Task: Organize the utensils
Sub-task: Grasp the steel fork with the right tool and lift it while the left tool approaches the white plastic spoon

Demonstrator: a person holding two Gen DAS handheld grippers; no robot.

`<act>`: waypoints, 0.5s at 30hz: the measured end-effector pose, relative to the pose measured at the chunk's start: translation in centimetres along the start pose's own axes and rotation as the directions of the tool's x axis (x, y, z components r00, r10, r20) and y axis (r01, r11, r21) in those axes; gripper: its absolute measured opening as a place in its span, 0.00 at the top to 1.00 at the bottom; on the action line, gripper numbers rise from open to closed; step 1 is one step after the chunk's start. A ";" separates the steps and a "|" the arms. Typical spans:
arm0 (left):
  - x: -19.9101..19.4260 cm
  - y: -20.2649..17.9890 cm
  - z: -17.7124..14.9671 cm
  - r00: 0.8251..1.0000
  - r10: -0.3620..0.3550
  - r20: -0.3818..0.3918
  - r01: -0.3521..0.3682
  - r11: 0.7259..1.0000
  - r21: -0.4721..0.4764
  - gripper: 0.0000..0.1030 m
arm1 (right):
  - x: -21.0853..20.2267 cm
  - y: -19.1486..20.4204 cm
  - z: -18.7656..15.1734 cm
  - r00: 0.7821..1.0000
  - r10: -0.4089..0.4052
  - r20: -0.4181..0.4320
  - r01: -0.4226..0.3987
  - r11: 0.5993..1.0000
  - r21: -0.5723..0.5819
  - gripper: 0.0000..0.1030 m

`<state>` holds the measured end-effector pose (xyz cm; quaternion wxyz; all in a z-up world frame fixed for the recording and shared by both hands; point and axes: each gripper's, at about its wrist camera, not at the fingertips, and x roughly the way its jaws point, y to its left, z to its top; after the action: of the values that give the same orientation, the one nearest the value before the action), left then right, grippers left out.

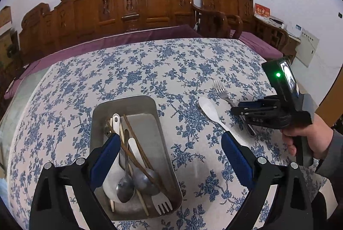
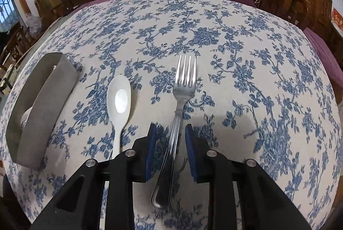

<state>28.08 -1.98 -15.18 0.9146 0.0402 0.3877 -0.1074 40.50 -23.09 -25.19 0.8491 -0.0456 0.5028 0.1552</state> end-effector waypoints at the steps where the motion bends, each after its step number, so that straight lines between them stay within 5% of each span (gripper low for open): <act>1: 0.1 -0.1 0.1 1.000 0.000 -0.002 0.000 1.000 0.001 0.11 | 0.2 0.0 0.2 1.000 -0.014 -0.002 0.014 1.000 -0.002 0.71; 7: 0.9 -1.0 0.7 1.000 -0.007 -0.013 0.007 1.000 0.006 0.11 | 1.1 0.1 1.0 0.998 -0.055 -0.030 0.055 0.998 -0.022 0.73; 11: 1.4 -1.9 0.9 0.999 -0.022 -0.023 0.022 1.000 0.003 0.11 | 1.1 0.0 1.2 0.995 -0.080 -0.061 0.079 0.997 -0.026 0.89; 15: 1.9 -3.0 1.0 0.999 -0.031 -0.036 0.031 0.999 0.008 0.11 | 0.4 -0.8 0.1 0.995 -0.076 -0.056 0.076 0.997 -0.011 0.92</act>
<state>29.42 -5.37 -15.78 0.9056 0.0402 0.4040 -0.1225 41.05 -23.76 -25.54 0.8397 -0.0731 0.5237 0.1237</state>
